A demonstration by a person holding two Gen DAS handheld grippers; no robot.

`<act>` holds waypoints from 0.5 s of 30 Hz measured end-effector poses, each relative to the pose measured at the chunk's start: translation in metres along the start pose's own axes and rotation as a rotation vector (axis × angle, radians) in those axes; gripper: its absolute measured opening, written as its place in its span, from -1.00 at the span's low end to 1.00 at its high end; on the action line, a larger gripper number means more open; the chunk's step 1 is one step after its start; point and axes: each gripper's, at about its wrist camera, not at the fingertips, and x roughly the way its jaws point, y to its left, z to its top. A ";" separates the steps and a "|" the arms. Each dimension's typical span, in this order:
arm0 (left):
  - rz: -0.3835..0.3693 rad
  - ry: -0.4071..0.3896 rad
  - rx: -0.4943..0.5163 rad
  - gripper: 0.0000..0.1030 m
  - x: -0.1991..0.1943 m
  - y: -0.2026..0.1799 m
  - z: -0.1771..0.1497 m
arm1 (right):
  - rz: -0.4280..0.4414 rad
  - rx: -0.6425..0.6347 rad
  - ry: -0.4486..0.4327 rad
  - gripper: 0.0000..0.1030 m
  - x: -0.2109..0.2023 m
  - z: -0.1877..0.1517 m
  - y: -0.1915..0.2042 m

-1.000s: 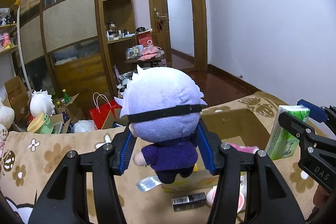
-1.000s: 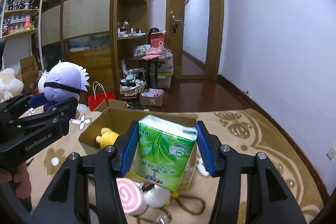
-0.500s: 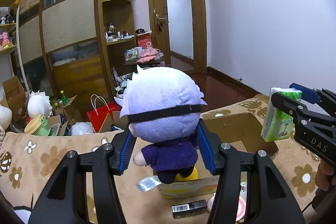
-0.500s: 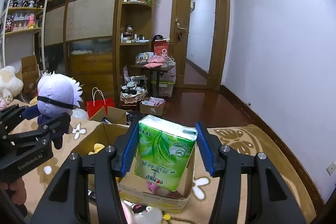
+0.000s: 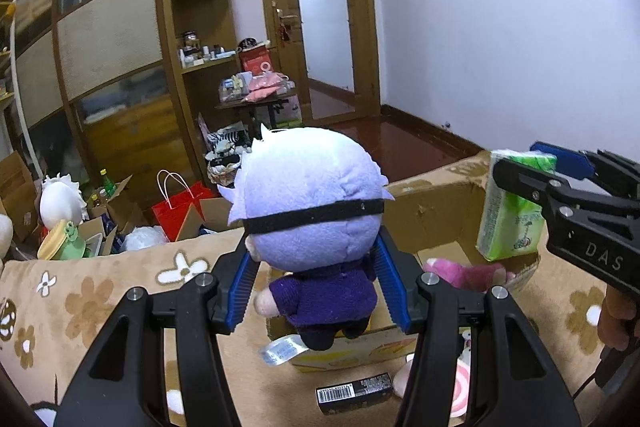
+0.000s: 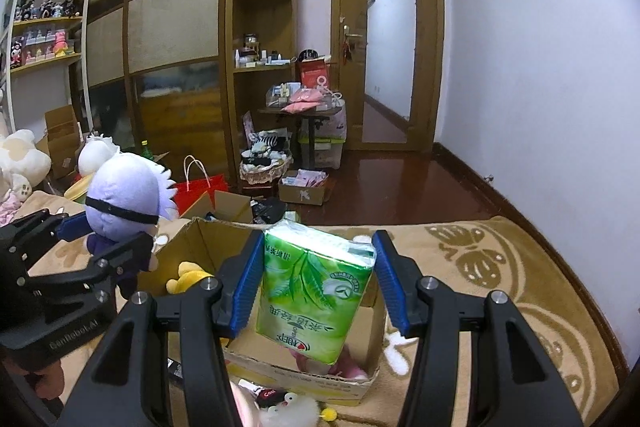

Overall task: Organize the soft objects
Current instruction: 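Carry the doll and tissue pack over the box and release both inside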

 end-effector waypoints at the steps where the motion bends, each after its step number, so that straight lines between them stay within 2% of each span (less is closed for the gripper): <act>1: -0.004 0.006 0.001 0.06 0.002 -0.001 -0.001 | 0.003 0.002 0.005 0.10 0.002 -0.001 0.000; 15: -0.074 0.104 -0.035 0.08 0.029 -0.002 -0.013 | 0.059 0.030 0.090 0.12 0.028 -0.021 -0.007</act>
